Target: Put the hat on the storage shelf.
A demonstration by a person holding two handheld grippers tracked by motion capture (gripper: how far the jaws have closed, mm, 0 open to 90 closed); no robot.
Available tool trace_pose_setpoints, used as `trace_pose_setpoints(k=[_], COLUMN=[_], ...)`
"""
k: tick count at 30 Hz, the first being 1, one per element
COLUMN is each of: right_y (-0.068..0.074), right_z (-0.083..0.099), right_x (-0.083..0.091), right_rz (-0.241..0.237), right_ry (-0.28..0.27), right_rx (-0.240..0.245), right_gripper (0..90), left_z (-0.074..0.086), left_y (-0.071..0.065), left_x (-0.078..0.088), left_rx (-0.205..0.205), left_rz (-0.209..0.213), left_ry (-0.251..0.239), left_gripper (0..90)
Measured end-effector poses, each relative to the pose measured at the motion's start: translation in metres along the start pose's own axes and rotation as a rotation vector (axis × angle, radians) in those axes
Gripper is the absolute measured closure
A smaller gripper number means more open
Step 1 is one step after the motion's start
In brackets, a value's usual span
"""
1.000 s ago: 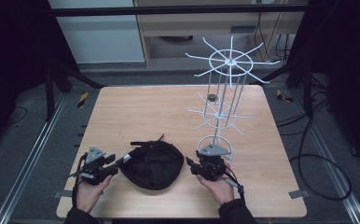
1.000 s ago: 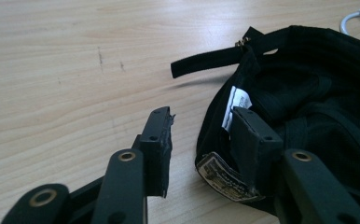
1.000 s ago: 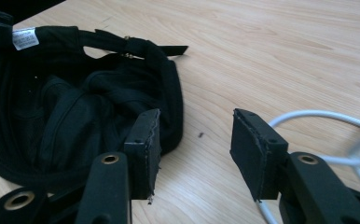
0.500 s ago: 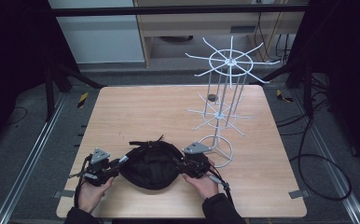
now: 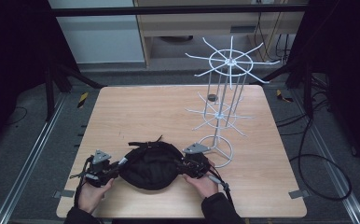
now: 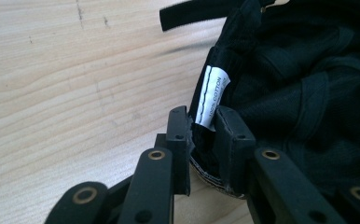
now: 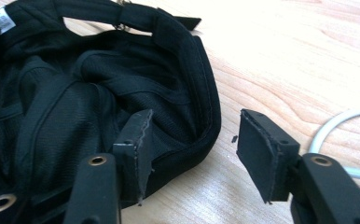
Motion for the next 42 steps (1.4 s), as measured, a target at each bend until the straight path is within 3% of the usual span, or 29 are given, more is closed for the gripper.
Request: trace_pose_setpoints(k=[9,13,14,16,17,19,21,25,28,34,42], right_y=[-0.002,0.001,0.0,-0.001,-0.001,-0.001,0.001,0.006,0.017,0.03,0.023], right_z=[0.005,0.006,0.004,0.003,-0.002,-0.004,-0.012,-0.021,-0.031,-0.028,-0.02], right_x=[-0.009,-0.014,-0.012,-0.009,-0.004,-0.002,0.006,0.016,0.027,0.033,0.033], right_rz=[-0.004,-0.023,0.003,0.005,-0.006,-0.001,-0.004,-0.013,-0.055,-0.098,-0.058], right_ry=[0.028,0.056,0.054,0.041,0.007,-0.005,-0.066,-0.127,-0.177,-0.187,-0.18], right_rx=[-0.032,-0.046,-0.039,-0.038,-0.045,-0.032,-0.008,0.031,0.09,0.136,0.115], right_gripper=[47.3,65.1,78.3,81.1,83.7,84.3,84.9,85.1,85.2,85.1,85.1], left_z=[0.003,0.004,0.004,0.004,0.004,0.004,0.004,0.004,0.003,0.002,-0.004], left_y=[0.001,0.001,0.001,0.001,0.0,-0.002,-0.005,-0.012,-0.014,-0.014,-0.016], left_x=[-0.002,-0.002,-0.002,-0.001,-0.001,-0.001,-0.001,-0.002,-0.005,-0.006,0.003], left_rx=[0.004,0.007,0.011,0.013,0.018,0.026,0.019,0.022,0.033,0.039,0.041], left_rz=[-0.004,-0.002,-0.001,0.001,0.005,0.019,0.017,0.021,0.016,0.02,0.046], left_ry=[0.02,0.02,0.018,0.016,0.015,0.012,0.008,0.005,0.0,-0.011,-0.051], left_gripper=[77.0,77.3,77.5,77.7,78.1,78.5,78.9,79.3,79.2,78.1,69.9])
Point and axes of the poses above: each handheld gripper's, and its own axes: x roughly backward along the jaws, z roughly out of its underside, y roughly to its left, the point moved 6 cm from there along -x, roughly forward along the jaws, and after that the axes turned 8 degrees about x, right-handed, at the moved point
